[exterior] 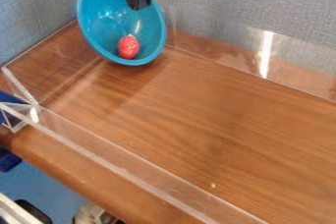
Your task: Remove the strawberry from inside the blue bowl and put it on the table
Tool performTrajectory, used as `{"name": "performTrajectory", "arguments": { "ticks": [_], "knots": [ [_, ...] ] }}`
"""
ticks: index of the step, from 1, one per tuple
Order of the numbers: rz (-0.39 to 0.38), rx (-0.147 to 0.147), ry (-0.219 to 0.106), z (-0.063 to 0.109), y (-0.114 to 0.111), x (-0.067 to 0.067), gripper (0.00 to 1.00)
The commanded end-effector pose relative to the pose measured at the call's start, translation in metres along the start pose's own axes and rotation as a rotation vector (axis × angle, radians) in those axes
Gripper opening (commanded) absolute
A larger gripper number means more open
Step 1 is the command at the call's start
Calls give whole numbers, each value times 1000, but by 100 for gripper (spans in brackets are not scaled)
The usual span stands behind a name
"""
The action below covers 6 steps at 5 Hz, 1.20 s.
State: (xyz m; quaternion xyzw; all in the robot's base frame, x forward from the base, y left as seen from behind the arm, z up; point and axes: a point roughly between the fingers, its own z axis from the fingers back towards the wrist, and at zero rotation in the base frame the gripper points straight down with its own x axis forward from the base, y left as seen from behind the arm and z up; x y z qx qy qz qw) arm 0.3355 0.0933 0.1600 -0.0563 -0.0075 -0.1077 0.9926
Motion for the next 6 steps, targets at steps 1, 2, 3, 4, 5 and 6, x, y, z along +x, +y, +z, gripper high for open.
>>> {"name": "performTrajectory", "arguments": {
  "ticks": [1, 2, 3, 4, 5, 6],
  "knots": [
    [-30, 39, -76, 34, -12, -14, 0],
    [-52, 39, -83, 31, -19, -22, 0],
    [-72, 37, -78, 31, -27, -30, 0],
    [-86, 38, -75, 28, -33, -37, 0],
    [-98, 37, -72, 27, -40, -48, 0],
    [-106, 38, -69, 23, -44, -53, 0]
  ]
}}
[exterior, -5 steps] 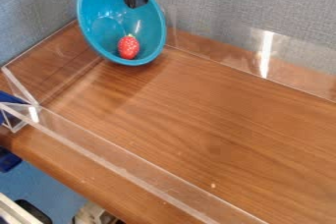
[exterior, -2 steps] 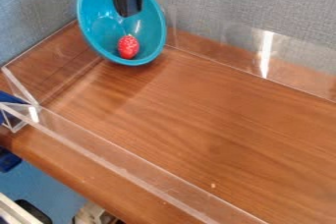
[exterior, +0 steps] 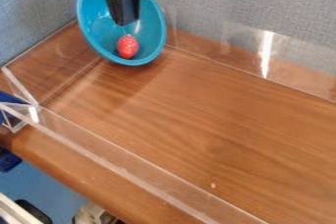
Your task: Remove the strawberry from inside the blue bowl and put it on the table
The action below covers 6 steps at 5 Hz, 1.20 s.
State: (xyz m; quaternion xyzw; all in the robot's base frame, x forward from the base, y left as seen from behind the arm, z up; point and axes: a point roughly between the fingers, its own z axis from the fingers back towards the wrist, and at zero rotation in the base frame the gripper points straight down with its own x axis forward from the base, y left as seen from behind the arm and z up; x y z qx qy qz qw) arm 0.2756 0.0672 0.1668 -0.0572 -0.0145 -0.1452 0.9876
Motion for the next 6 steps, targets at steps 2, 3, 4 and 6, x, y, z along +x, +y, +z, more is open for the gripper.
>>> {"name": "performTrajectory", "arguments": {
  "ticks": [2, 3, 4, 6],
  "knots": [
    [-57, 38, -33, 15, -11, -10, 0],
    [-70, 37, -23, 12, -13, -13, 0],
    [-59, 38, -11, 10, -3, -13, 0],
    [-19, 42, 23, 2, 29, -12, 0]
  ]
}}
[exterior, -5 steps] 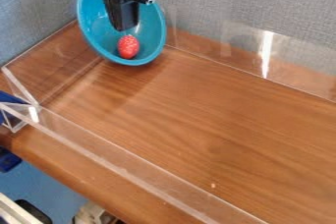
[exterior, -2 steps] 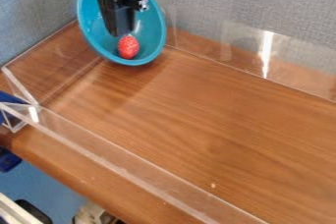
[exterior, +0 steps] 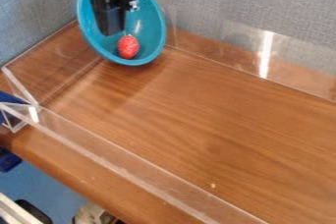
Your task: Remove the strawberry from inside the blue bowl and put it on the table
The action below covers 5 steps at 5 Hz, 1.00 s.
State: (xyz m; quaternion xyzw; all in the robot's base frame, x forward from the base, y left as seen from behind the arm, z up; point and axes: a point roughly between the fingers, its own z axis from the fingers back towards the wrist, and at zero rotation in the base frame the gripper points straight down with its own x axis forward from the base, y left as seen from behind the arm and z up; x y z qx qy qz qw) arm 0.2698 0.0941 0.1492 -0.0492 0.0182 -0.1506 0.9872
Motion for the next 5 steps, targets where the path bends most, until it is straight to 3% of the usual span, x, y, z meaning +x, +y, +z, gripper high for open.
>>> {"name": "performTrajectory", "arguments": {
  "ticks": [1, 5],
  "knots": [
    [13, 37, -25, 10, 19, 0, 0],
    [64, 29, 45, -11, 47, -7, 0]
  ]
}}
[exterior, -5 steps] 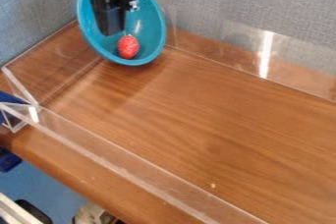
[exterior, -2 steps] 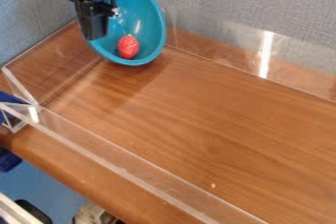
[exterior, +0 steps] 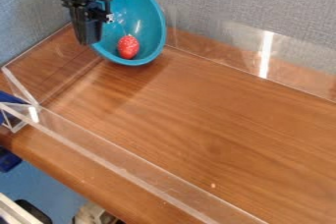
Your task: Remove the strawberry from inside the blue bowl and put it on the table
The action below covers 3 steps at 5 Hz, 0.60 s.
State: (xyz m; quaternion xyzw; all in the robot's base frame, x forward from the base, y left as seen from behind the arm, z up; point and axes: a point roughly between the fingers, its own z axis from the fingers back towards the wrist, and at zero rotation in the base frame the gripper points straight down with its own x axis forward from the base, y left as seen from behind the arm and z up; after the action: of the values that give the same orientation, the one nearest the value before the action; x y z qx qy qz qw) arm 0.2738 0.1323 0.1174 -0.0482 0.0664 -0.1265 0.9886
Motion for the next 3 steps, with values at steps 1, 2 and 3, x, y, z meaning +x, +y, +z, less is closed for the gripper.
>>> {"name": "performTrajectory", "arguments": {
  "ticks": [1, 2, 3],
  "knots": [
    [20, 38, -36, 12, 11, -1, 0],
    [33, 36, -22, 6, 17, -1, 0],
    [46, 35, -8, 0, 25, 0, 100]
  ]
}}
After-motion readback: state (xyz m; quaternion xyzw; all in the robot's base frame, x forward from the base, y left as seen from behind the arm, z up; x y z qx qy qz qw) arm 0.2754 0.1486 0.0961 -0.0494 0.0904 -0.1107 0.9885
